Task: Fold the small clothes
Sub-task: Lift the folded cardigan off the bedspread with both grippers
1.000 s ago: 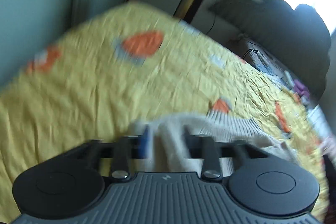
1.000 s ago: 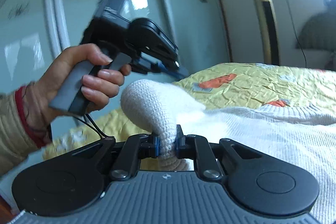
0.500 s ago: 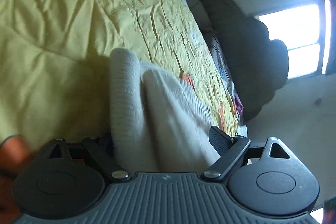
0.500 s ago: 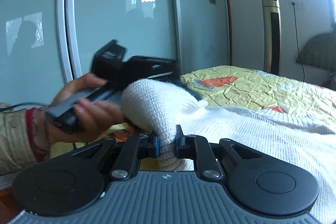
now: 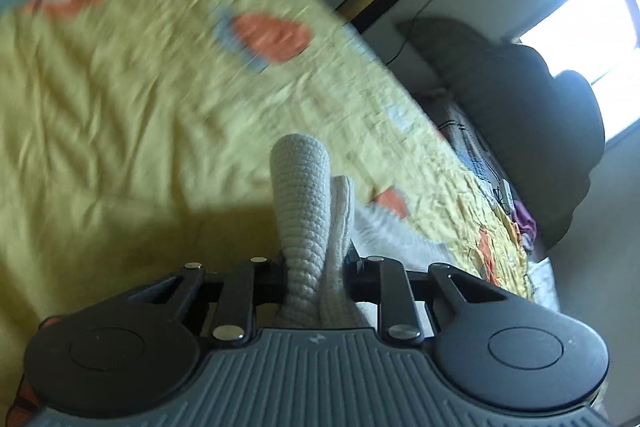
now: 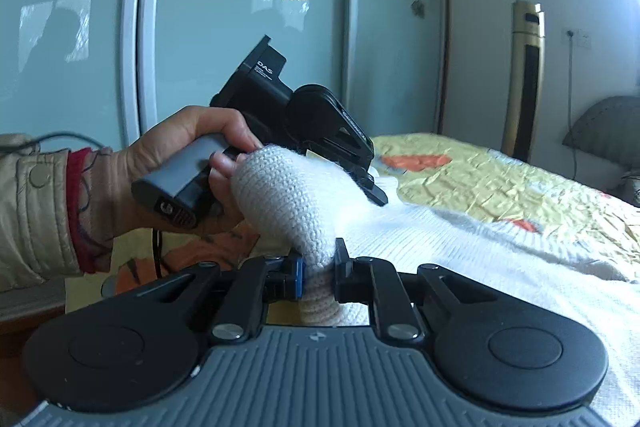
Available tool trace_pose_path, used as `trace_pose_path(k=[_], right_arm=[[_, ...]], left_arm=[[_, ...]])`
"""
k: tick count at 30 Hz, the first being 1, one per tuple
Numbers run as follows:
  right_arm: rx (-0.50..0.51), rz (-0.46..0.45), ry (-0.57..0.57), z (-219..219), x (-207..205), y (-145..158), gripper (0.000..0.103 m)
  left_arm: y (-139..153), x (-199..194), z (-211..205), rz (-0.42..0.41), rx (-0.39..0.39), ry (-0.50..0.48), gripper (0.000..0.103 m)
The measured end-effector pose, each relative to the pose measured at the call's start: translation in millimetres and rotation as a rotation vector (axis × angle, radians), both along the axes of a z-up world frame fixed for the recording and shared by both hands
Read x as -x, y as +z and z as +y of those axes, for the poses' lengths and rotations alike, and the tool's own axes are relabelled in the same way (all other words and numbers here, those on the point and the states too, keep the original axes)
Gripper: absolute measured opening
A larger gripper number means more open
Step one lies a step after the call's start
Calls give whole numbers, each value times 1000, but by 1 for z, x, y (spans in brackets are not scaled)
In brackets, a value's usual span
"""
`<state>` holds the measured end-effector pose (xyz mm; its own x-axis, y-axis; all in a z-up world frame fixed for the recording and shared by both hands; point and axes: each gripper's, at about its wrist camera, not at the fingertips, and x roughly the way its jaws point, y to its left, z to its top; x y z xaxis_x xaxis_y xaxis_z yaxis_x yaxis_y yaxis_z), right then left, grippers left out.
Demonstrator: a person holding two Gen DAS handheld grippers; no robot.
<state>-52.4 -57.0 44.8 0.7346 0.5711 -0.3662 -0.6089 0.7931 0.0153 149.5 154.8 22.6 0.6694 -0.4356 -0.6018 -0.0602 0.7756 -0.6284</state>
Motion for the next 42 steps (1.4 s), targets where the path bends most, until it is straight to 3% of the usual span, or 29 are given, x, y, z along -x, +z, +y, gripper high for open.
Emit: trace_pose_path(k=[9, 14, 21, 33, 42], right_arm=[[-115, -75, -113, -56, 16, 19, 17], [-155, -98, -191, -94, 26, 24, 17], [-203, -115, -303, -147, 38, 22, 17], [-263, -96, -486, -218, 46, 2, 17], [-452, 81, -593, -272, 40, -44, 17]], left_arm=[[78, 11, -90, -215, -195, -80, 23], [99, 17, -147, -293, -263, -143, 23], [110, 17, -221, -339, -307, -241, 23], [75, -3, -342, -279, -338, -392, 23], [18, -7, -407, -208, -446, -474, 23]])
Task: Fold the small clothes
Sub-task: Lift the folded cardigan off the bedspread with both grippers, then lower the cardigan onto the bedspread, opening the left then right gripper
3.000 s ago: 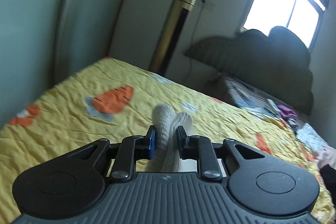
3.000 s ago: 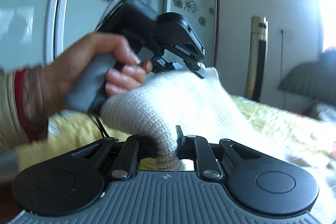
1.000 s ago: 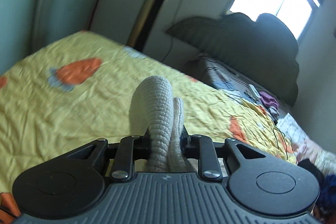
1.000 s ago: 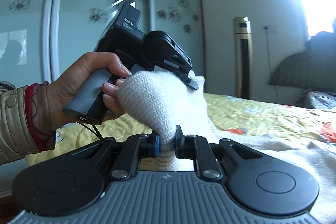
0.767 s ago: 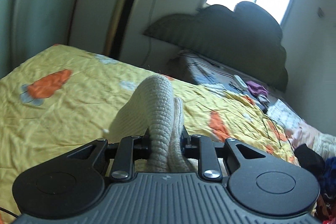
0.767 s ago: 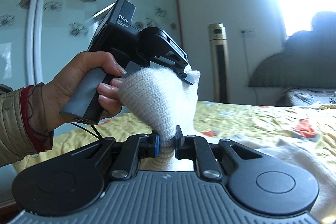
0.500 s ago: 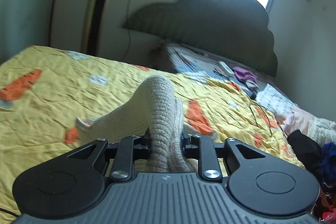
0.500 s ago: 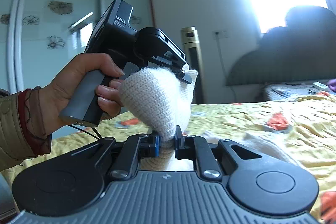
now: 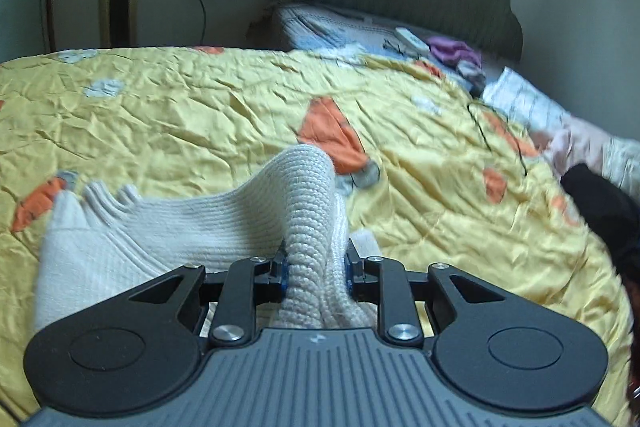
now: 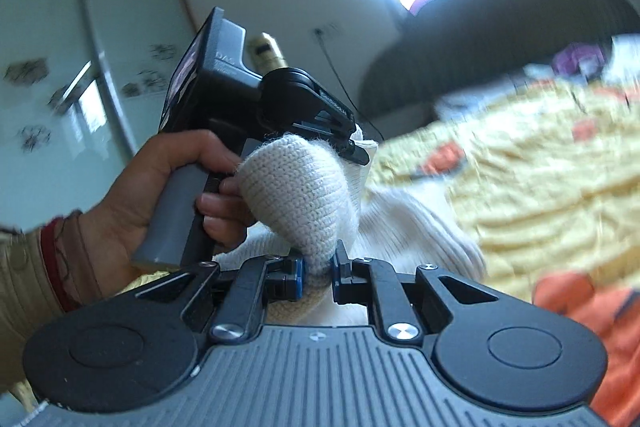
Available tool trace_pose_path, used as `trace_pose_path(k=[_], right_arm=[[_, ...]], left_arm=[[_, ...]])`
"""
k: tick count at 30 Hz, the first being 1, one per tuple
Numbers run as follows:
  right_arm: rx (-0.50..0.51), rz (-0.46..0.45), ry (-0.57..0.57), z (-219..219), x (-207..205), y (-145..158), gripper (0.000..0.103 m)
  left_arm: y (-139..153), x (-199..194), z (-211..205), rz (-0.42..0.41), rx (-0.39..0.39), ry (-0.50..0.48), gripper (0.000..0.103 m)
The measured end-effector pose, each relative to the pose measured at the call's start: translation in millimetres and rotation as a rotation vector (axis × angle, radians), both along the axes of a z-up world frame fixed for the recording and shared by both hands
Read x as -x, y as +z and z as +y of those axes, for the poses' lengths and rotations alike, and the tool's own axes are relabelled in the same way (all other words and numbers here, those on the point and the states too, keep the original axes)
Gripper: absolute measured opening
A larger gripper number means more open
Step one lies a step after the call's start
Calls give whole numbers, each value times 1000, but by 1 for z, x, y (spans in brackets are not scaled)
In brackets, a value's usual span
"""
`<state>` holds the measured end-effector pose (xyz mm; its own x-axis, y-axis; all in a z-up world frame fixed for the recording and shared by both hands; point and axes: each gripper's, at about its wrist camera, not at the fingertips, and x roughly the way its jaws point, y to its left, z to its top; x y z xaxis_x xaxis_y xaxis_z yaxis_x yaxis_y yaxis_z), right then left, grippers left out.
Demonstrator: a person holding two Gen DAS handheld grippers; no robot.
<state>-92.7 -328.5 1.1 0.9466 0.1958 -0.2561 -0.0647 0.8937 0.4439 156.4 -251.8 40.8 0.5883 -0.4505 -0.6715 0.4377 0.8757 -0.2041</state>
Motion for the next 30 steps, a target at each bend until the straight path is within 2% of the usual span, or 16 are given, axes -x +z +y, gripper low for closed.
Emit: trace_pose_path(k=[5, 9, 12, 15, 18, 20, 27, 28, 30], right_arm=[[-142, 60, -4, -17, 1, -26, 17], [-195, 86, -7, -19, 2, -37, 17], [-210, 98, -7, -21, 0, -39, 17], [-214, 107, -8, -19, -1, -35, 17], [-219, 115, -11, -22, -4, -33, 17], [-232, 122, -14, -23, -1, -33, 17], [-269, 150, -27, -29, -7, -35, 18], [-277, 153, -28, -30, -7, -36, 19], [-300, 159, -33, -33, -9, -35, 30]], left_arm=[[-5, 9, -17, -49, -69, -31, 29], [-5, 10, -21, -45, -67, -38, 36], [-5, 10, -21, -48, -75, -40, 37], [-4, 11, -20, -41, -64, -43, 43], [-2, 12, -20, -42, -60, -53, 54], [0, 16, -20, -58, -59, -59, 65], [11, 29, -15, -124, -97, -71, 68], [11, 30, -11, -129, -106, -65, 69], [13, 34, -1, -144, -120, -57, 72]])
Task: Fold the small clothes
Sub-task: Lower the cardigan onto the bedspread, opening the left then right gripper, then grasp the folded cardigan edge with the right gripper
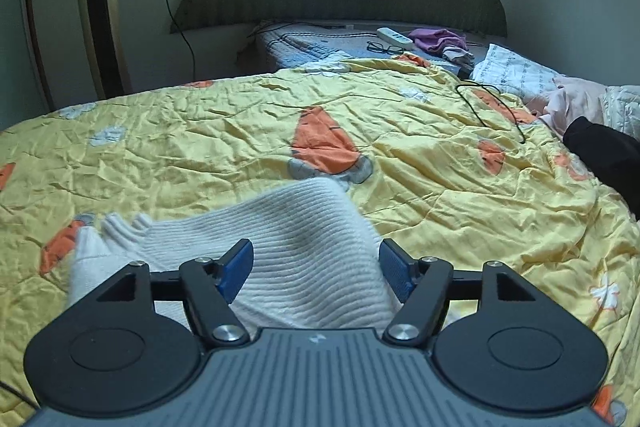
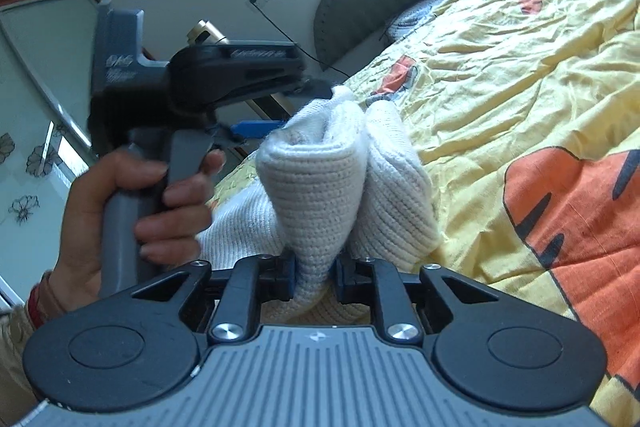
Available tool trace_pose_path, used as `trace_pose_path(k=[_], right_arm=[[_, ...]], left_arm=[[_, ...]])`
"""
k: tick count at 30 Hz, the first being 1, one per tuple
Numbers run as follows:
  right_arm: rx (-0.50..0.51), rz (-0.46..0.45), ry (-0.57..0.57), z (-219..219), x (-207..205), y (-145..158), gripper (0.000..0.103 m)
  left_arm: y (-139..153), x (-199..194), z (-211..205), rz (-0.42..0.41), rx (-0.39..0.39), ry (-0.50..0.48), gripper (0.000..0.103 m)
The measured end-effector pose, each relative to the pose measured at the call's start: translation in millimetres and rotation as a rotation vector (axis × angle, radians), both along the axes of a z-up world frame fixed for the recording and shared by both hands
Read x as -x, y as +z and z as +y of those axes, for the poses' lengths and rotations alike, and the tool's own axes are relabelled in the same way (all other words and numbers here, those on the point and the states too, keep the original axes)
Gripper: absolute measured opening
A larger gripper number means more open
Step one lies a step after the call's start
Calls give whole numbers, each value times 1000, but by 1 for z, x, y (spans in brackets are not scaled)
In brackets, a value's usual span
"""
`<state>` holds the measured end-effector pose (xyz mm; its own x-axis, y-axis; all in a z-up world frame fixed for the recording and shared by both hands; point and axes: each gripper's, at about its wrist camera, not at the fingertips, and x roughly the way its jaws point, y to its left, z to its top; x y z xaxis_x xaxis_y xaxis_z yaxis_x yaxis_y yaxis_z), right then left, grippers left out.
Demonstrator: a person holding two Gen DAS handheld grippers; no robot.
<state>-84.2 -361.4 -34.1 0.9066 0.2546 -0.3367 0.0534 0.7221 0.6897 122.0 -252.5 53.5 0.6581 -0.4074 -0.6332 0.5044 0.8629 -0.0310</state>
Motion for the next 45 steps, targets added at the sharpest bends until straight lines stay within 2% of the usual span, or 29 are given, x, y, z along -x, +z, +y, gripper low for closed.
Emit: trace_pose_path(k=[2, 5, 7, 8, 10, 11, 15, 16, 18, 20, 21, 23, 25, 28, 29, 30, 31, 32, 33, 34, 35, 36, 38, 40, 42, 45], right_arm=[[-28, -3, -13, -5, -2, 2, 35], [-45, -21, -37, -14, -4, 9, 46], [-45, -26, -57, -19, -8, 13, 45], [-47, -28, -57, -20, -10, 14, 44], [-30, -15, -81, -21, -12, 14, 25], [-12, 0, -92, -21, -13, 14, 22], [27, 50, -77, -26, -6, 8, 19], [36, 59, -61, -26, -4, 9, 20], [62, 58, -67, -26, 6, 20, 39], [160, 26, -110, -18, 13, 42, 47], [239, -3, -123, -11, 15, 54, 48], [379, -43, -72, 7, 9, 74, 48], [442, -47, 16, 21, -8, 77, 49], [484, 38, 61, 27, -39, 59, 42], [522, 79, 40, 25, -48, 51, 32], [570, 118, -5, 23, -51, 45, 25], [585, 133, -33, 20, -51, 43, 25], [535, 107, -19, 13, -45, 46, 26], [484, 80, -11, 7, -41, 50, 39], [469, 66, -7, 2, -40, 54, 71], [490, 60, 7, 0, -43, 58, 90], [523, 55, 41, 0, -47, 58, 102], [581, 75, 118, -2, -65, 52, 103], [572, 132, 162, -9, -87, 42, 99], [457, 165, 231, -25, -105, 32, 94], [238, 210, 348, -48, -129, 16, 93]], left_arm=[[3, 9, 18, -32, 4, 14, 82], [6, 24, 50, -104, -16, 78, 82], [4, 32, 72, -120, -27, 113, 82], [1, 35, 84, -116, -25, 133, 82], [-6, 43, 109, -87, -9, 154, 82], [-10, 49, 121, -70, 10, 154, 82], [-32, 74, 154, -2, 62, 142, 82], [-38, 79, 158, 14, 71, 141, 82], [-48, 88, 164, 42, 102, 143, 82], [-55, 94, 168, 62, 135, 152, 84], [-58, 97, 169, 66, 146, 154, 84], [-60, 101, 167, 66, 151, 153, 84], [-62, 104, 163, 53, 137, 143, 84], [-61, 108, 164, 38, 124, 120, 84], [-59, 108, 166, 38, 131, 106, 84], [-57, 106, 169, 38, 139, 92, 85], [-56, 104, 172, 36, 148, 84, 87], [-55, 98, 175, 40, 162, 86, 90], [-55, 91, 178, 56, 186, 98, 91], [-55, 82, 182, 86, 224, 110, 91], [-57, 72, 187, 133, 276, 114, 91], [-60, 62, 191, 188, 339, 115, 91], [-69, 43, 198, 314, 460, 115, 91], [-80, 25, 202, 430, 549, 116, 92], [-91, 11, 203, 507, 607, 112, 92], [-98, -3, 204, 556, 682, 105, 99]])
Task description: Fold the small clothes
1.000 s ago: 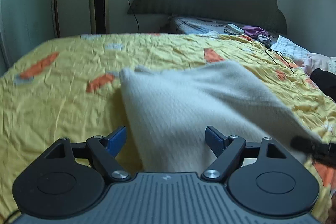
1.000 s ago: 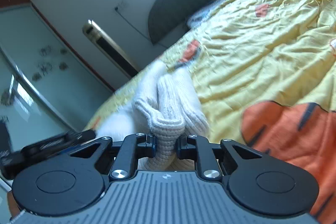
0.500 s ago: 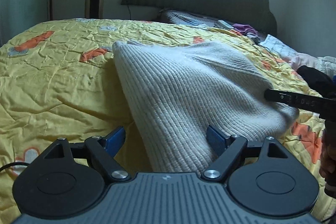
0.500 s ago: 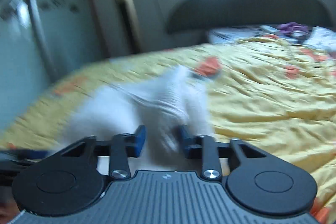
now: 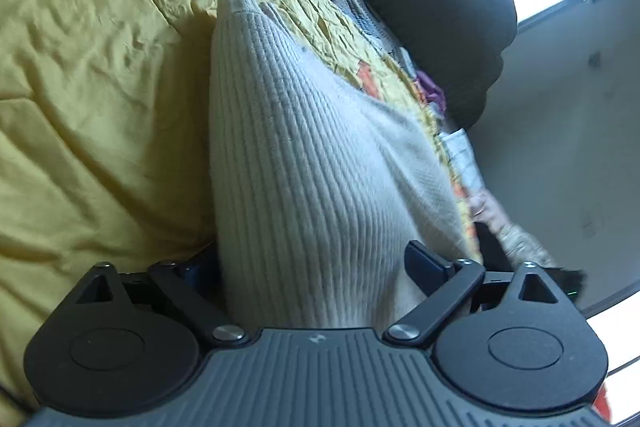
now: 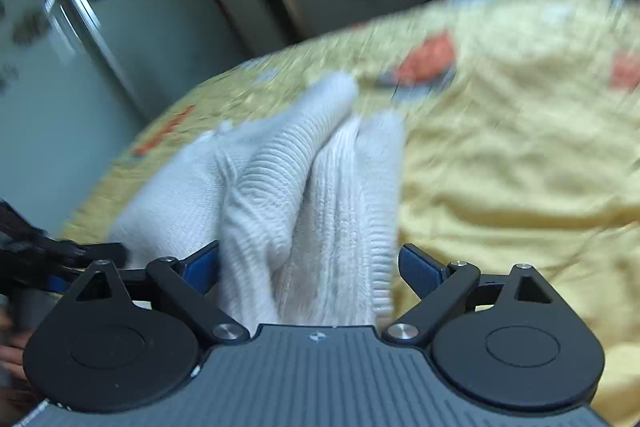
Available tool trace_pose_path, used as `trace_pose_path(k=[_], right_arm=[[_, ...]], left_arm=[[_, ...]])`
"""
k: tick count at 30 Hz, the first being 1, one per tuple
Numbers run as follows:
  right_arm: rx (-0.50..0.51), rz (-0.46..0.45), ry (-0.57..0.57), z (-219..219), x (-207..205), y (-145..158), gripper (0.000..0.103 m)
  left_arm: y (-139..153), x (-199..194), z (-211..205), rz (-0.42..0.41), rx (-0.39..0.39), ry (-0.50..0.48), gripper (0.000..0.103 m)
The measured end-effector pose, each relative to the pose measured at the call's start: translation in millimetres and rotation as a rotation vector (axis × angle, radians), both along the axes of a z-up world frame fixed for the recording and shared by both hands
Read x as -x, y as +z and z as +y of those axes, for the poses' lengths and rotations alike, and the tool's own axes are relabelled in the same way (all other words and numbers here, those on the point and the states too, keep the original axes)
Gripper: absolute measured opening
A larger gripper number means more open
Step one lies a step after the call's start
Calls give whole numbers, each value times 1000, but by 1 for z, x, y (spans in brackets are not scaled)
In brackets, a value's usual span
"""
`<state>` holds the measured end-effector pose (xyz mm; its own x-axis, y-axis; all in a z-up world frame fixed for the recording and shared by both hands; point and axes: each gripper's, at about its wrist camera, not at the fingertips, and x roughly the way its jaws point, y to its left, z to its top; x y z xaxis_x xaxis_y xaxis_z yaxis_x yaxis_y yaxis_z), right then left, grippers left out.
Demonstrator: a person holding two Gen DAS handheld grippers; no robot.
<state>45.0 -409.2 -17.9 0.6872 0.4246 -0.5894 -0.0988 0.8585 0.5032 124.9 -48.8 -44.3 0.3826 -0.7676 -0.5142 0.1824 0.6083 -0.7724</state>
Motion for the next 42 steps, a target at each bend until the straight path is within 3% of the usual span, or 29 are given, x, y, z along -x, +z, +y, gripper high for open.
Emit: trace_pose_path(k=[4, 7, 10, 14, 16, 18, 20, 21, 23, 28, 32, 33, 35, 37, 40, 42], right_arm=[[-136, 45, 115, -10, -27, -18, 92], [-210, 58, 119, -12, -39, -24, 79], [-203, 46, 90, 0, -37, -23, 70], [-262, 6, 29, 12, -28, -14, 63], [-298, -33, 33, 17, -27, -7, 63], [-231, -34, 27, 27, -31, -8, 63], [-153, 7, -15, 31, -34, -14, 67], [-175, 16, -29, 27, -31, -18, 70], [-212, 21, -58, 20, -18, -16, 72], [-134, -26, -79, 22, 33, 1, 75], [-194, 22, -67, 22, 56, -18, 70], [-201, 33, -79, 23, 57, -24, 64], [-248, 38, -97, 21, 59, -29, 59], [-355, 63, -127, 15, 58, -31, 50], [-463, 24, -127, 14, 65, -17, 47], [-415, 16, -125, 19, 68, -5, 47]], left_arm=[[-3, -14, -7, 19, 37, -5, 99], [5, -14, -16, -60, -78, -4, 70], [19, -13, -21, -166, -148, -38, 60], [36, -20, -21, -276, -248, -47, 59], [37, -24, -17, -269, -298, -71, 62], [34, -19, -10, -231, -315, -63, 68], [37, -4, -1, -268, -332, -55, 72], [40, 5, 3, -292, -344, -48, 73], [44, 25, 11, -333, -367, -46, 75], [39, 66, 5, -390, -425, -84, 81], [26, 70, -8, -386, -455, -73, 81], [25, 69, -7, -374, -439, -61, 78], [30, 70, 0, -362, -414, -43, 50], [37, 66, 7, -354, -403, -30, 41], [38, 63, 12, -335, -416, -35, 41], [34, 67, 6, -351, -458, -56, 44]])
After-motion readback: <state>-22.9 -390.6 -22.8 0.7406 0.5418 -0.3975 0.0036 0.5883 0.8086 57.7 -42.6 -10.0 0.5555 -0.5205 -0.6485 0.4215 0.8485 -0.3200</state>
